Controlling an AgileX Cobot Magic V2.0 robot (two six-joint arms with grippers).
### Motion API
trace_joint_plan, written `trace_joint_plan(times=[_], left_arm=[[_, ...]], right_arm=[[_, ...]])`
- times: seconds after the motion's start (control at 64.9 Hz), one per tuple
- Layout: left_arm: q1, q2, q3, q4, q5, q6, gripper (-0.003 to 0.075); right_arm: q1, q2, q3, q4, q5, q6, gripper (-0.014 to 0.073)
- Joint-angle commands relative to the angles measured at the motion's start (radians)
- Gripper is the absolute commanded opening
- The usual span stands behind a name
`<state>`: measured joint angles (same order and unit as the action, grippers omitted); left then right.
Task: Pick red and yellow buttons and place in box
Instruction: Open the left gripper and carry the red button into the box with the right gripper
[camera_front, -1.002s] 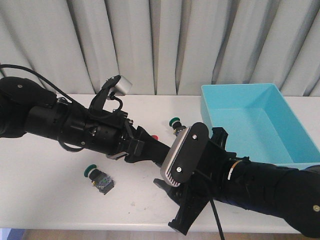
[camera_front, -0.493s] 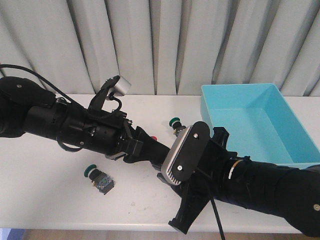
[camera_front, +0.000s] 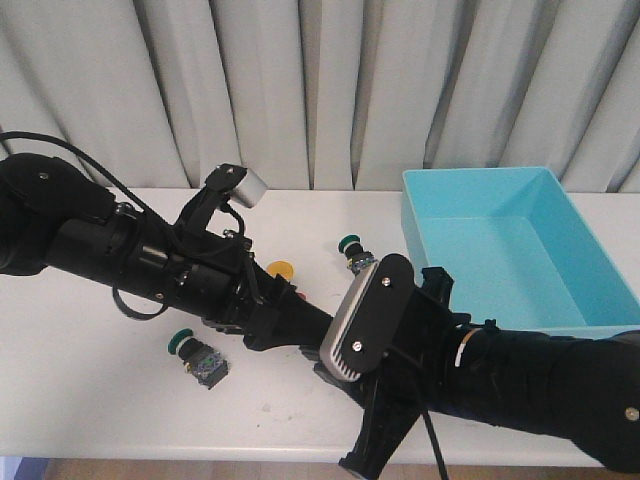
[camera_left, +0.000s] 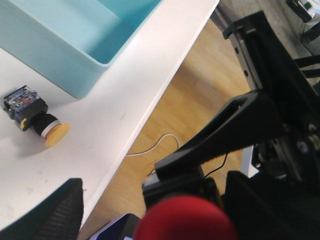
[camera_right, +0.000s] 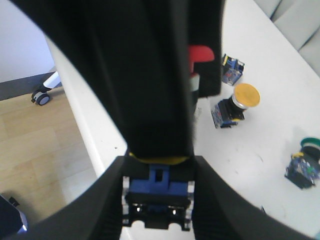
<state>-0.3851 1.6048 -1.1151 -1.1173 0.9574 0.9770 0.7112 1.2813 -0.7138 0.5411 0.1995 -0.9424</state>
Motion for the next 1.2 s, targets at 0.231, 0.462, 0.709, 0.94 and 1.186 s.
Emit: trace_joint_plan(times=[0.231,0.462,0.709,0.94,1.186], left_arm=[[-0.003,-0.038,-0.024,0.119,-0.023,-0.001,0.0566],[-0.003,-0.038,-0.024,0.465,-0.145,-0.129,0.0566],[-0.003,-0.038,-0.024,0.838,-0.208,-0.393,0.0566],[-0.003,-0.038,-0.024,0.933,-0.203,-0.499,0.0566],[-0.003,-0.038,-0.024,0.933,-0.184,-0.5,0.0566]], right_arm=[[-0.242,-0.02,-0.031,0.012,0.031,0.064,0.0185],[-0.497,0.005,-0.123,-0.065,0.248,0.264,0.019],[-0.663,0.189,-0.325,-0.43,0.459,0.628,0.0197],[-0.672,0.406,-0.519,-0.66,0.599,0.858,0.0203],[-0.711,0.594,-0.689,-0.662,0.686,0.957,0.0211]])
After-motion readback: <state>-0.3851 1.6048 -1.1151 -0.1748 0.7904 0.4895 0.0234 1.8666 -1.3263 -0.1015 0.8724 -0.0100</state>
